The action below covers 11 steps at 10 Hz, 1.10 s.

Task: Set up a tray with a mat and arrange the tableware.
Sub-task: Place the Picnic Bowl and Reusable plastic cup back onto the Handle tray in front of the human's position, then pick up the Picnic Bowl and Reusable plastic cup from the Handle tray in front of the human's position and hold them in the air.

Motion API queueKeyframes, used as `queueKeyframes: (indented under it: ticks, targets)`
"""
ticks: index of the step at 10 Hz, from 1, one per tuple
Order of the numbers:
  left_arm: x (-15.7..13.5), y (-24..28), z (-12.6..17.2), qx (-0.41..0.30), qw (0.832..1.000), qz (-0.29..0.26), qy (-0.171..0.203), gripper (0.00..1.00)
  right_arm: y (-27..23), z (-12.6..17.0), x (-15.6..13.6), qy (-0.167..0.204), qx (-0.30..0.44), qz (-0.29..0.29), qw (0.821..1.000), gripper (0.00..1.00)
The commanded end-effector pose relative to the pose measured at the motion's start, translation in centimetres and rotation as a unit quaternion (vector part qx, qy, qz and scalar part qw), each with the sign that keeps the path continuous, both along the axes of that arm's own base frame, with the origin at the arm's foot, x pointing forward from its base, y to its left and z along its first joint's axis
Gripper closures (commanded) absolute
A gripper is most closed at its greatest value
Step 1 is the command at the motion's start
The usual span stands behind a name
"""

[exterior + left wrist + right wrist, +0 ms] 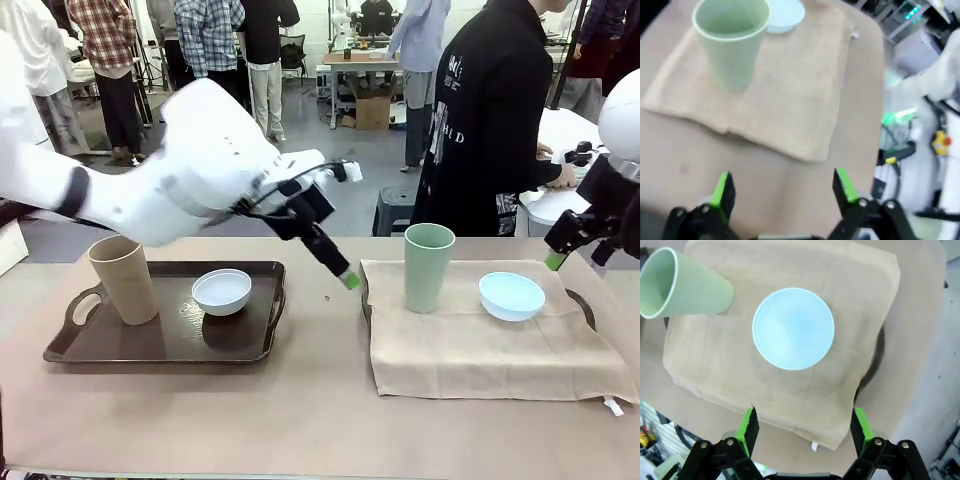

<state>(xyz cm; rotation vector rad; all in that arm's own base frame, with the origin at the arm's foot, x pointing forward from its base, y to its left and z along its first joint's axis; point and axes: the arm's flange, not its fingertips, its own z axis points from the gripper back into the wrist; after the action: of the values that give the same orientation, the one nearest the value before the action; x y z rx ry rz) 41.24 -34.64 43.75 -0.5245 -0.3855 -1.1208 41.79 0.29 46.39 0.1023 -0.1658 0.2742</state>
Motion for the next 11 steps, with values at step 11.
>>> queueKeyframes:
  ticks: [11]
  targets:
    - [-5.1,6.4,7.7,0.156,0.955,0.252,0.006,0.00,0.3,2.3,-1.7,-0.003,-0.027,-0.006,1.000,0.05]
